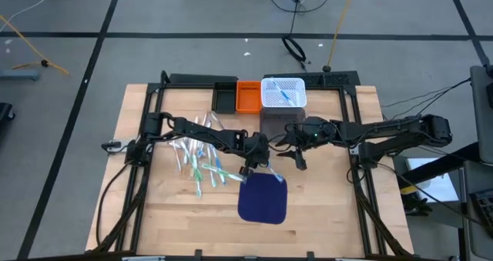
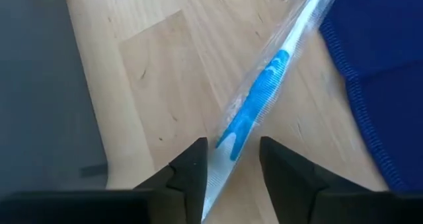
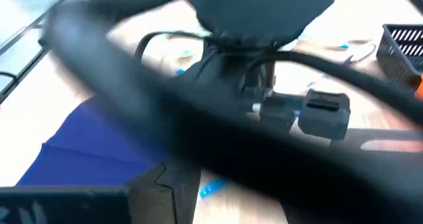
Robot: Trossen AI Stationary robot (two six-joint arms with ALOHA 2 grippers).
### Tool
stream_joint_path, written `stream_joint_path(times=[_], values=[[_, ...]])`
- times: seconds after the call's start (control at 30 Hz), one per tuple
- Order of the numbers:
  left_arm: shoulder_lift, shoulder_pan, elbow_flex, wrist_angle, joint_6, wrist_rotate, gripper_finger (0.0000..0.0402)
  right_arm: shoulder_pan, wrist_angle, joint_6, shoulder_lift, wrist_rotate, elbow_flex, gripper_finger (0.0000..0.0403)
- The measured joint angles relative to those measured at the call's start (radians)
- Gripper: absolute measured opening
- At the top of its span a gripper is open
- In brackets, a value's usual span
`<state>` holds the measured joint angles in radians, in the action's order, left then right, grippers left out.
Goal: Pick & Place Toothbrushes
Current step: Put the blue toothbrush into the white basket
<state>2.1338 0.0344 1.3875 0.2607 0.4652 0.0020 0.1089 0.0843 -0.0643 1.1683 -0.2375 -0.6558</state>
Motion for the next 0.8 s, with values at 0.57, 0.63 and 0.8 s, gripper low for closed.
stream_joint_path(times=[0.57,0.63,0.8], values=[[-0.085,-0.033,-0.007,0.089,-0.169,-0.057,0.0006,0.0,0.008,0.0,0.0,0.0,0.012,0.016],[-0.115,-0.043,-0.007,0.128,-0.203,-0.064,0.0005,0.0,0.006,0.0,-0.001,0.0,0.012,0.016],[-0.211,-0.067,-0.007,0.2,-0.269,-0.065,0.0005,0.0,0.017,-0.002,-0.005,0.001,0.012,0.016]])
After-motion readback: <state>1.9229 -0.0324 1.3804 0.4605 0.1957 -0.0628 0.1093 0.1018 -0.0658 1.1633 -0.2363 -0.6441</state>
